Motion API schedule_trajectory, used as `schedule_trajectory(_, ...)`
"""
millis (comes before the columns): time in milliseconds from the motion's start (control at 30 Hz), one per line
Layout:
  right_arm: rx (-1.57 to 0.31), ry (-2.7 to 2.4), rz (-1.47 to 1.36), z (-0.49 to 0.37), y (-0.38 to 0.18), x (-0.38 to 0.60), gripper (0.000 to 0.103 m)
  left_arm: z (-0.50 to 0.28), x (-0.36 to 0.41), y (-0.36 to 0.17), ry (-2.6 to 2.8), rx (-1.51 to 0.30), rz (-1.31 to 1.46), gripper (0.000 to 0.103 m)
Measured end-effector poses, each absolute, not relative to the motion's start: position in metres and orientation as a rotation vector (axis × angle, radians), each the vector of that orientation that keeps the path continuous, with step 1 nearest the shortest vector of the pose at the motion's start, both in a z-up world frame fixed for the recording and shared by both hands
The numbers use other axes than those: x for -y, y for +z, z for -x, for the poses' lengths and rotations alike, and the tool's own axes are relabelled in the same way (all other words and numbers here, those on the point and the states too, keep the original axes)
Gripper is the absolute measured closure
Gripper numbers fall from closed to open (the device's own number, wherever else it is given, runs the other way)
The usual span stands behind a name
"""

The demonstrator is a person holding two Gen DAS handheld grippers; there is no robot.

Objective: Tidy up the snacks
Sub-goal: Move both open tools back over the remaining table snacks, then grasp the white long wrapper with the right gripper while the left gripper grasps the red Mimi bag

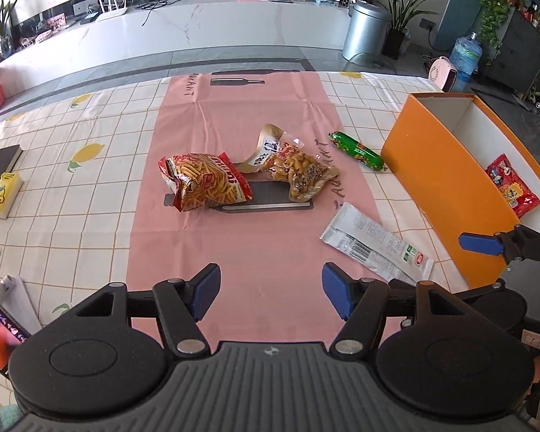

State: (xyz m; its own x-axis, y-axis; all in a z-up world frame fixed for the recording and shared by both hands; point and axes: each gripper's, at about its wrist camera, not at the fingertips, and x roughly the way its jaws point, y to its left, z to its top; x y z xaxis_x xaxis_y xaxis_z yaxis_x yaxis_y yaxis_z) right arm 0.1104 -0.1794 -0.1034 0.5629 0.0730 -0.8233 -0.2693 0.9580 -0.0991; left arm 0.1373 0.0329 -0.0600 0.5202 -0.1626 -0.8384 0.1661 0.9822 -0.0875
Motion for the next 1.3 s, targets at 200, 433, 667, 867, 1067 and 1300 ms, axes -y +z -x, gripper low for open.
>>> schedule_trajectory(200,-1.004,0.256,0.304,-0.135,-0.129,0.177,0.006,-0.155,-0.042,-0.073,-0.207,-1.032,0.081,0.027)
schedule_trajectory(433,-1.055,0.298,0.236,-0.145,-0.146,0.179,0.005,-0.168,-0.049,-0.083,-0.199,-1.039,0.117,0.027)
schedule_trajectory(667,-1.072,0.357,0.062,-0.140,-0.145,0.169,0.007,-0.176,-0.067,-0.082,-0.156,-1.003,0.158,0.027)
schedule_trajectory(867,-1.034,0.391,0.018,-0.142,-0.138,0.148,0.014,-0.184,-0.087,-0.082,-0.097,-0.959,0.203,0.024)
schedule_trajectory(1067,-0.986,0.316,0.059,-0.160,-0.132,0.139,0.011,-0.204,-0.103,-0.094,-0.050,-0.918,0.280,0.022)
schedule_trajectory(1300,-0.992,0.257,0.043,-0.179,-0.142,0.134,0.011,-0.225,-0.115,-0.112,-0.003,-0.895,0.348,0.021)
